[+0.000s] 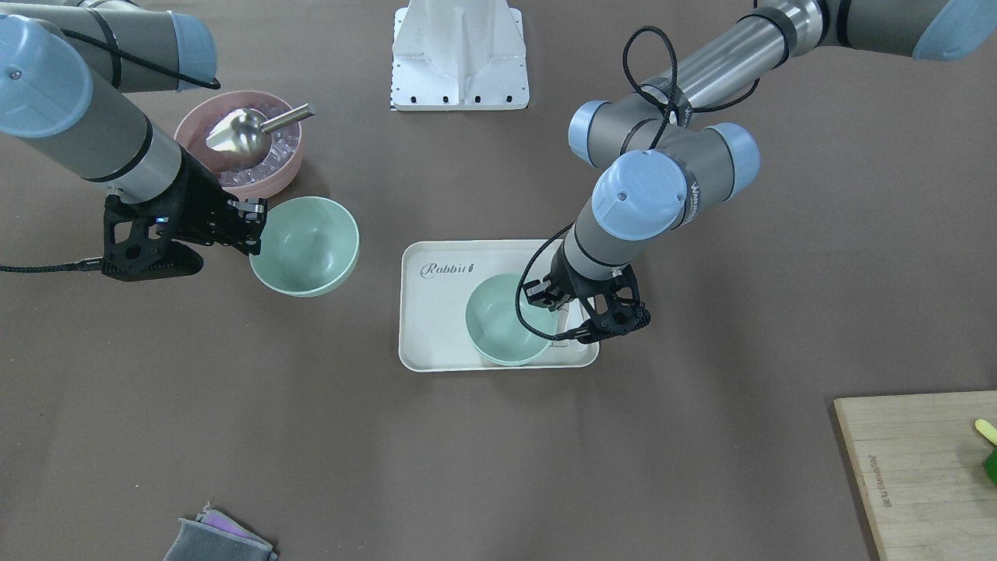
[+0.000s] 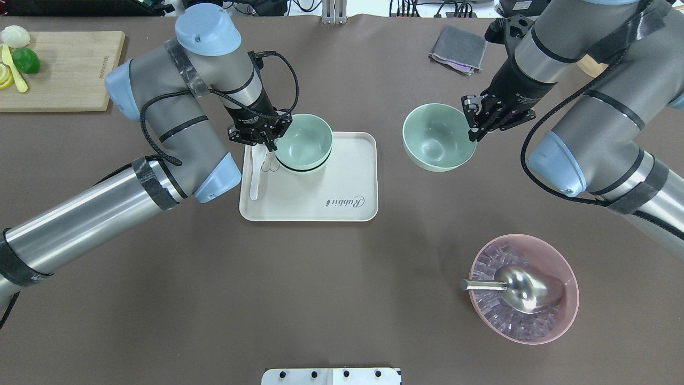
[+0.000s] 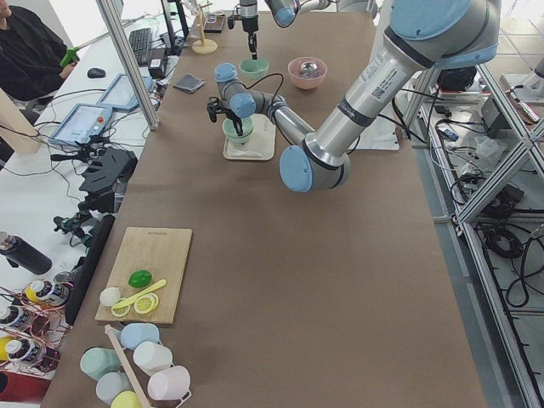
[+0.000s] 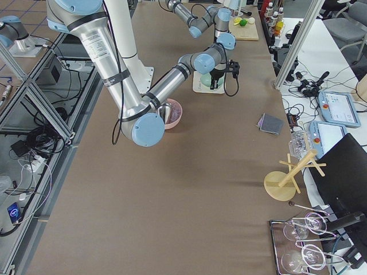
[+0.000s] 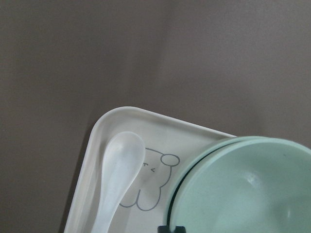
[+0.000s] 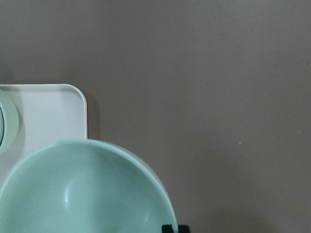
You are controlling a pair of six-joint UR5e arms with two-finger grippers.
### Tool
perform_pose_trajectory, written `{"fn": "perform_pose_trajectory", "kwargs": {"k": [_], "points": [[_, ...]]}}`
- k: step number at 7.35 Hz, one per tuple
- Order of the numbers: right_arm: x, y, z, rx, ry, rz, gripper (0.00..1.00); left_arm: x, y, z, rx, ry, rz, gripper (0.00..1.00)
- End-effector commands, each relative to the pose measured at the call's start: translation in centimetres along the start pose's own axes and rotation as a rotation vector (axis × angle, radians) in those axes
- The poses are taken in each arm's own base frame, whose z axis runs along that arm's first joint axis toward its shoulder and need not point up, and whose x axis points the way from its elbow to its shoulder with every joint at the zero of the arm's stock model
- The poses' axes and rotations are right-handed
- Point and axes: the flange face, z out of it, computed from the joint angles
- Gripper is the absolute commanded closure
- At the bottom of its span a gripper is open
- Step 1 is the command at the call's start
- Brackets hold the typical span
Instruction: Stack green bowls together
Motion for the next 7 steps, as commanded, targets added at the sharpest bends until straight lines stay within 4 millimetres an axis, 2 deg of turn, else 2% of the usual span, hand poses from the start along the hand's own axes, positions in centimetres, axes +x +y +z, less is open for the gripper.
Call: {"fn": "perform_pose_trajectory", "kwargs": {"k": [1, 3, 7], "points": [[-0.11, 0.01, -0.01, 0.0, -0.001, -0.001, 1.0, -0.02, -0.03, 0.05, 0.0, 0.0, -0.001, 1.0], [-0.03, 0.02, 0.04, -0.001, 0.0, 0.0, 1.0, -0.16, -0.42, 0.63, 0.003, 0.013, -0.011, 1.0], [0.03, 0.05, 0.07, -0.002, -0.001, 0.0, 1.0, -0.03, -0.42, 0.58, 0.007, 0.028, -0.017, 1.0]]}}
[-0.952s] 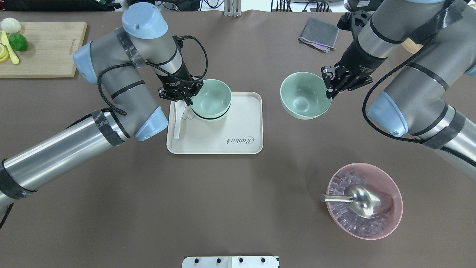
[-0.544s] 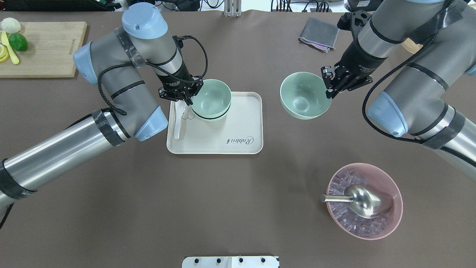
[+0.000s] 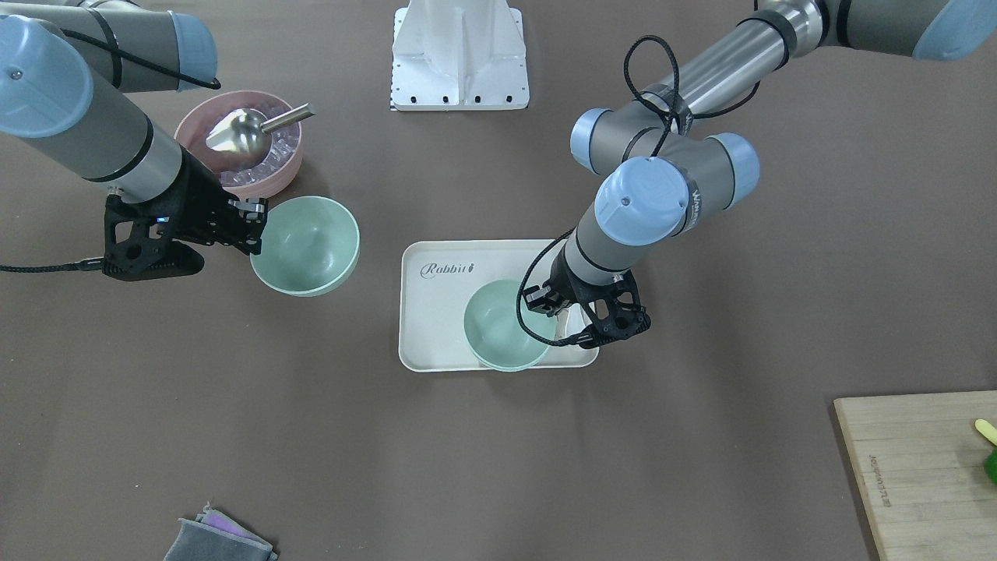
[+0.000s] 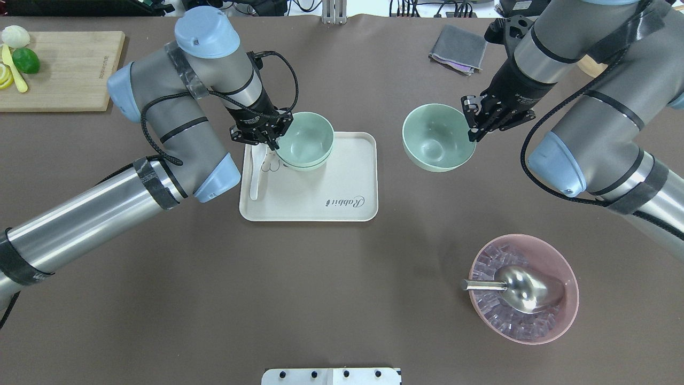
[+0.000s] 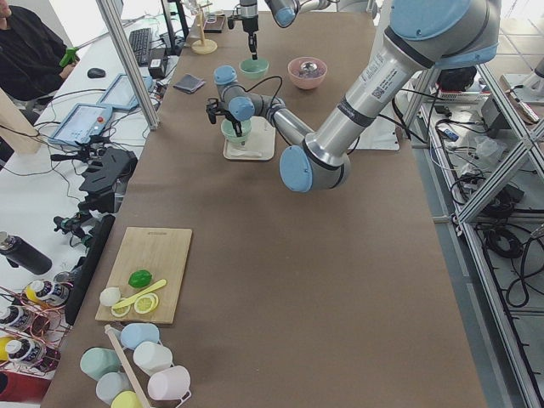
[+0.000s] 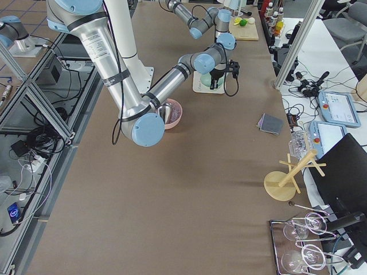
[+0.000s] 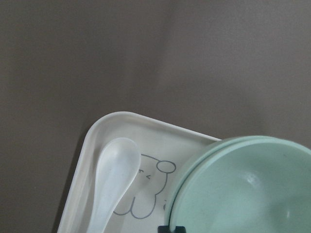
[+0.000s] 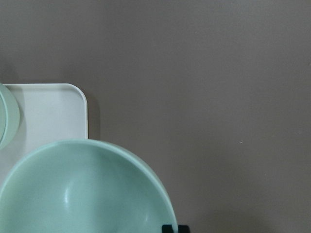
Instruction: Stack green bowls together
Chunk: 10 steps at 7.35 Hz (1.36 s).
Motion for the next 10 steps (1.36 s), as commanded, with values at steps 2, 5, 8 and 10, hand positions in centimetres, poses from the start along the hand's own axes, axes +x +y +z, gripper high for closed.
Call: {"fn": "perform_pose_trajectory", "kwargs": {"k": [2, 5, 8, 10], "points": [[0.0, 0.0, 0.0, -0.001, -0.002, -0.001, 1.0, -0.2, -0.4, 0.0, 0.058, -0.009, 0.016, 0.37], [-0.1, 0.0, 0.0, -0.002, -0.003, -0.001, 1.0, -0.1, -0.1, -0.5, 0.066, -0.003, 0.024, 0.03], [-0.6, 0.1, -0.3, 0.001, -0.009, 0.0, 1.0, -0.4, 0.3, -2.4, 0.079, 0.02, 0.03, 0.03], [-4.1, 0.4, -0.3, 0.0, -0.027, 0.007, 1.0, -5.1, 0.7, -4.1, 0.072, 0.028, 0.089, 0.03]]}}
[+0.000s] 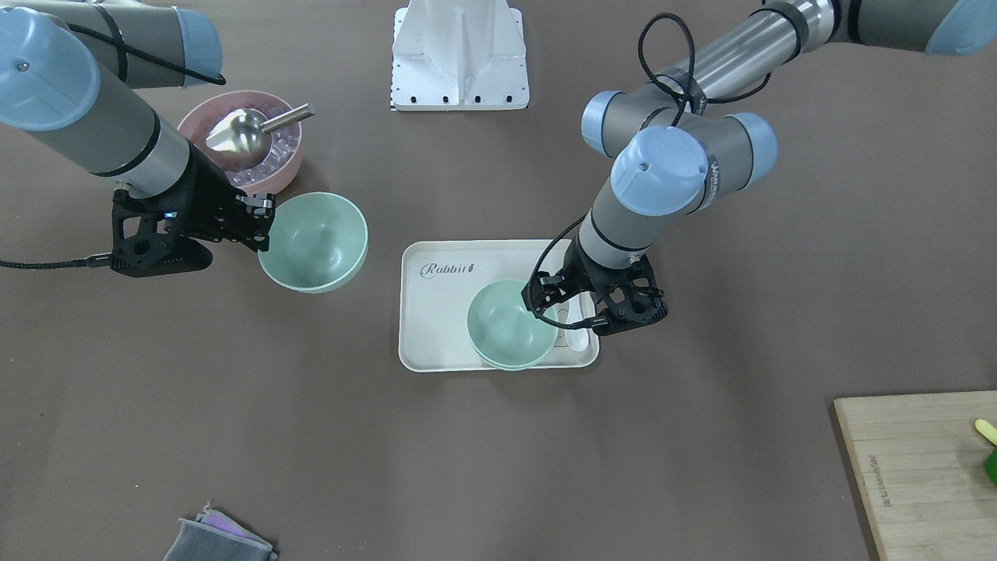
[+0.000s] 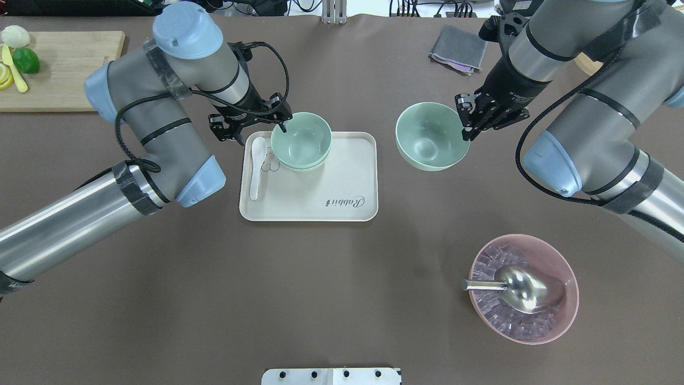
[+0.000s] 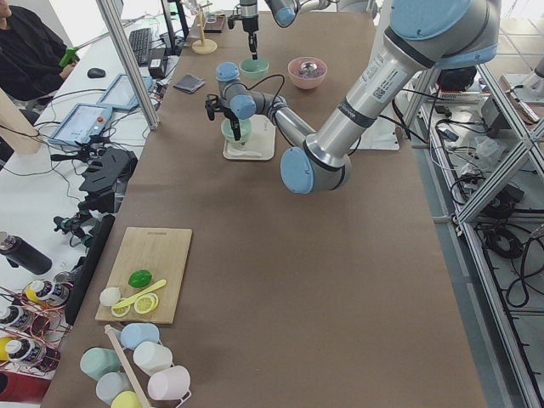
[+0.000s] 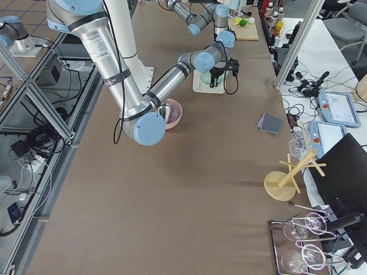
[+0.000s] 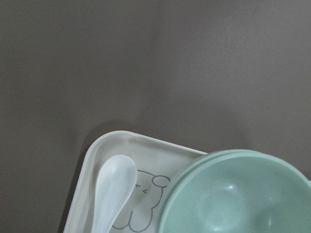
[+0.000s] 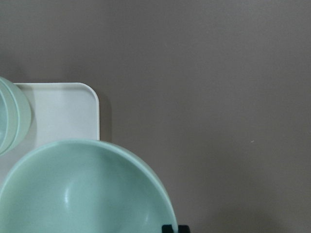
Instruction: Stack green bowls together
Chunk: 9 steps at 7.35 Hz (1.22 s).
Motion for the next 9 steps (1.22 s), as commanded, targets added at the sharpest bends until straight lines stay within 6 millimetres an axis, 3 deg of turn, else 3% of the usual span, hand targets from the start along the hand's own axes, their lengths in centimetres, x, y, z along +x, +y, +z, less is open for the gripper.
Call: {"fn": "perform_pose_trajectory", "kwargs": {"k": [1, 3, 6, 8, 9], "points": [[-3.5, 0.0, -0.2, 0.003, -0.019, 0.015, 1.0, -4.2, -1.1, -3.1, -0.013, 0.005, 0.04, 0.02], [-8.4, -1.9, -0.1, 0.004, -0.028, 0.068, 1.0, -8.8, -1.1, -5.1, 0.001, -0.002, 0.106, 0.03], [-15.1, -5.1, 1.9, 0.0, -0.001, 0.096, 1.0, -14.9, -2.0, -8.5, -0.005, -0.016, 0.18, 0.03], [-19.4, -8.2, 3.5, 0.013, 0.012, 0.095, 1.0, -16.0, -2.2, -8.7, -0.004, -0.023, 0.187, 0.03], [-20.6, -8.7, 5.8, 0.033, -0.002, 0.109, 1.0, -15.9, -2.2, -8.6, -0.004, -0.024, 0.188, 0.02]]}}
